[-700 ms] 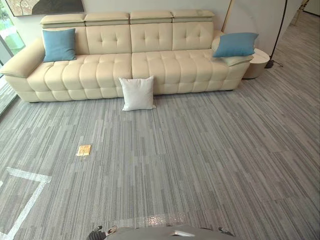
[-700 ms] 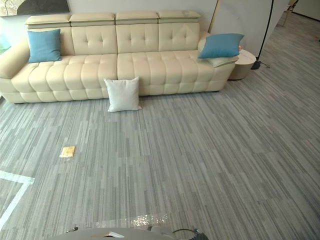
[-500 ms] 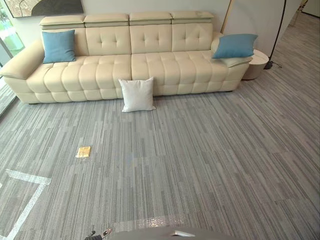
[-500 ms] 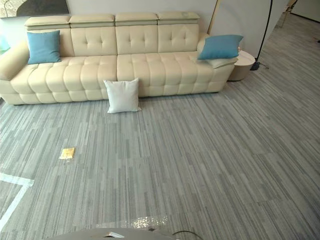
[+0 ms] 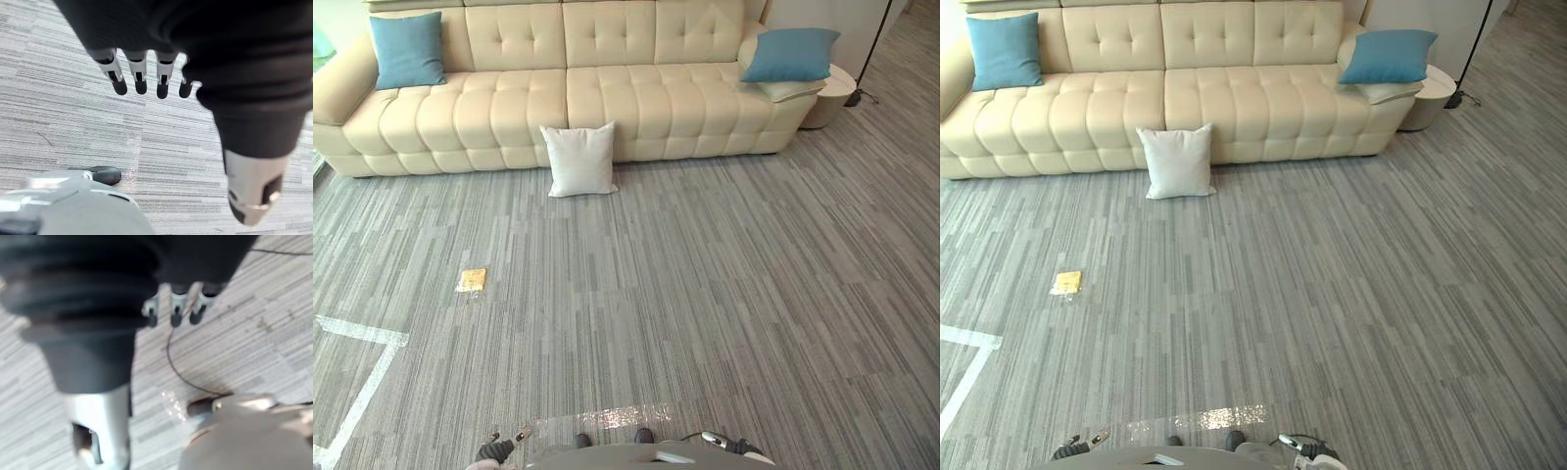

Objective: Pick up cushions and gather them together orderly.

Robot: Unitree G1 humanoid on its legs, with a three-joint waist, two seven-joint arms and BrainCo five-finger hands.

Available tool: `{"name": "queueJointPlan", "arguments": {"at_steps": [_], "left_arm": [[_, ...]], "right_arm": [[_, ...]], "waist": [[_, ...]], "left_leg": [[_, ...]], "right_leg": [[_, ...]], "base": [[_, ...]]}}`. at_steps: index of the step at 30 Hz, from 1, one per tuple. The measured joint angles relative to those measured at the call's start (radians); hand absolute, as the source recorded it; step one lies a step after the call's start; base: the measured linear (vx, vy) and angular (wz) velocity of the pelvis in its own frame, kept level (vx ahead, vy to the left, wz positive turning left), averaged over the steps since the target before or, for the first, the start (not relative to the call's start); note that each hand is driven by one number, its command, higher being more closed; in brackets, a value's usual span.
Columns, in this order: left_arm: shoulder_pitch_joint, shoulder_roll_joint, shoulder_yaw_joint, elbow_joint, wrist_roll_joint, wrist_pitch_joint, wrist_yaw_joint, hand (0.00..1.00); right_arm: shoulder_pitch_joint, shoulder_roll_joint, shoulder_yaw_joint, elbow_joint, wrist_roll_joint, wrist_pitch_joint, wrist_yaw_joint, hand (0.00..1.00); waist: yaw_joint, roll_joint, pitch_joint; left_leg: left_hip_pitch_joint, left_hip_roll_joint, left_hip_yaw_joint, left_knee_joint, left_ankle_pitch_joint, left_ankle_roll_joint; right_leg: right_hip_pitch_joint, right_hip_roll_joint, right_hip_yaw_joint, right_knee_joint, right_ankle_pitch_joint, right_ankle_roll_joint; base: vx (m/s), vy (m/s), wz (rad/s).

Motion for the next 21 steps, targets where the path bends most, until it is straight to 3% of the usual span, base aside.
{"name": "queueJointPlan", "arguments": {"at_steps": [7, 10, 12, 14, 15, 16, 17, 18, 21], "left_arm": [[-0.008, 0.008, -0.003, 0.0, -0.001, 0.0, 0.0, 0.0], [-0.011, 0.012, -0.019, -0.002, -0.008, 0.0, 0.0, 0.0], [-0.026, 0.027, -0.051, -0.003, -0.022, 0.0, 0.0, 0.0], [-0.029, 0.026, -0.065, -0.004, -0.022, 0.0, 0.001, 0.0], [-0.034, 0.021, -0.069, -0.004, -0.021, 0.0, 0.001, 0.0], [-0.046, 0.025, -0.083, -0.004, -0.021, 0.0, 0.0, 0.0], [-0.047, 0.028, -0.082, -0.004, -0.022, 0.0, 0.001, 0.0], [-0.049, 0.033, -0.081, -0.005, -0.022, 0.0, 0.001, 0.0], [-0.065, 0.033, -0.081, -0.004, -0.022, 0.001, 0.002, 0.0]], "right_arm": [[-0.006, 0.0, 0.029, 0.0, -0.001, 0.0, 0.0, 0.0], [-0.027, 0.0, 0.031, -0.003, -0.003, 0.001, 0.0, 0.0], [-0.037, 0.002, 0.03, -0.008, -0.015, 0.003, 0.0, 0.0], [-0.027, 0.0, 0.029, -0.011, -0.019, 0.006, 0.0, 0.0], [-0.024, -0.007, 0.03, -0.015, -0.019, 0.007, 0.0, 0.0], [-0.018, -0.005, 0.029, -0.024, -0.017, 0.0, -0.002, 0.0], [-0.018, -0.001, 0.029, -0.031, -0.017, -0.001, -0.002, 0.0], [-0.006, -0.001, 0.029, -0.046, -0.017, -0.001, -0.002, 0.0], [0.0, 0.001, 0.029, -0.052, -0.017, -0.005, -0.001, 0.0]], "waist": [[0.003, -0.013, 0.009], [0.006, -0.014, 0.009], [0.006, -0.021, 0.041], [0.004, -0.015, 0.047], [0.007, -0.002, 0.059], [0.003, 0.009, 0.067], [0.003, 0.007, 0.071], [0.004, -0.003, 0.072], [-0.008, 0.0, 0.073]], "left_leg": [[-0.008, -0.001, 0.01, 0.0, -0.004, 0.0], [-0.041, 0.001, 0.051, 0.011, -0.024, 0.006], [-0.081, 0.003, 0.09, 0.121, -0.106, 0.022], [-0.093, 0.012, 0.091, 0.184, -0.157, 0.031], [-0.09, 0.025, 0.092, 0.22, -0.191, 0.034], [-0.066, 0.032, 0.088, 0.255, -0.213, 0.048], [-0.056, 0.03, 0.088, 0.259, -0.221, 0.048], [-0.024, 0.029, 0.082, 0.262, -0.243, 0.047], [0.009, 0.04, 0.053, 0.236, -0.258, 0.036]], "right_leg": [[-0.006, -0.001, 0.005, -0.007, 0.0, 0.0], [-0.065, -0.002, 0.031, 0.03, -0.021, 0.011], [-0.132, -0.027, 0.038, 0.176, -0.098, 0.036], [-0.164, -0.041, 0.02, 0.285, -0.125, 0.067], [-0.206, -0.048, -0.009, 0.414, -0.126, 0.067], [-0.304, -0.075, -0.044, 0.645, -0.136, 0.058], [-0.327, -0.086, -0.05, 0.704, -0.149, 0.053], [-0.371, -0.106, -0.074, 0.8, -0.203, 0.05], [-0.433, -0.108, -0.132, 0.766, -0.247, 0.046]], "base": [[-0.01, 0.0, -0.02], [-0.01, 0.022, -0.34], [0.08, 0.055, -0.26], [0.06, 0.039, -0.1], [0.11, 0.103, -0.06], [0.16, 0.109, -0.04], [0.32, 0.099, 0.05], [0.24, 0.033, 0.04], [0.29, 0.011, 0.24]]}}
